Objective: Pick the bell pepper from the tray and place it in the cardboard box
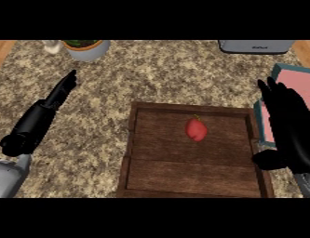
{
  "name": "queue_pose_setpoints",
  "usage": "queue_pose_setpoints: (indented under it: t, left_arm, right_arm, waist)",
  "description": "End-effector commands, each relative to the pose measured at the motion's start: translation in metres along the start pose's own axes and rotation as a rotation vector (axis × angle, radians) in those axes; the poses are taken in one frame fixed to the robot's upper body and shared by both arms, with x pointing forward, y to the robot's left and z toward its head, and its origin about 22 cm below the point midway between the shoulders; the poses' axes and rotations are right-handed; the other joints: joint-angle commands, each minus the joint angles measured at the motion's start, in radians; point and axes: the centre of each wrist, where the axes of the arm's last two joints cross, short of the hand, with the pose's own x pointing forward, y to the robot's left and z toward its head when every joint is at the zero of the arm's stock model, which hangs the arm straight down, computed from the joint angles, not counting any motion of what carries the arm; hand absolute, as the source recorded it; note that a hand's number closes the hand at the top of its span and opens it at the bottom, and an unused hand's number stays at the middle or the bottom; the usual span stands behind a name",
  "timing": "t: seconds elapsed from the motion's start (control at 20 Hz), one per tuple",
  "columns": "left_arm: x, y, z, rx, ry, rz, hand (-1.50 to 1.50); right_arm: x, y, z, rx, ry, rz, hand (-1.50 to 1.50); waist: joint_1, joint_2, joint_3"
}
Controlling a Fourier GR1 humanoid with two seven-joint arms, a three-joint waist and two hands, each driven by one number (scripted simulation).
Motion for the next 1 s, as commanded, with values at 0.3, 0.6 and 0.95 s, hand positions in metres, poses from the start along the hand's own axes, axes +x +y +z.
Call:
queue_pose_setpoints:
  t: [0.3,0.6,0.95]
  left_arm:
    - [0.006,-0.002,-0.01,-0.049,-0.028,0.007,0.0]
    - [-0.004,-0.015,-0.012,-0.022,-0.023,0.0,0.0]
    - [-0.001,-0.006,-0.015,-0.021,-0.021,0.007,0.0]
  right_arm:
    - [0.107,0.016,-0.002,0.215,0.173,0.269,-1.5]
    - [0.156,0.045,-0.003,0.309,0.227,0.281,-1.5]
    - [0.2,0.058,-0.016,0.366,0.29,0.277,-1.5]
  waist:
    - [0.047,0.009,0.003]
    - [0.019,0.008,0.006]
    - [0.01,0.007,0.009]
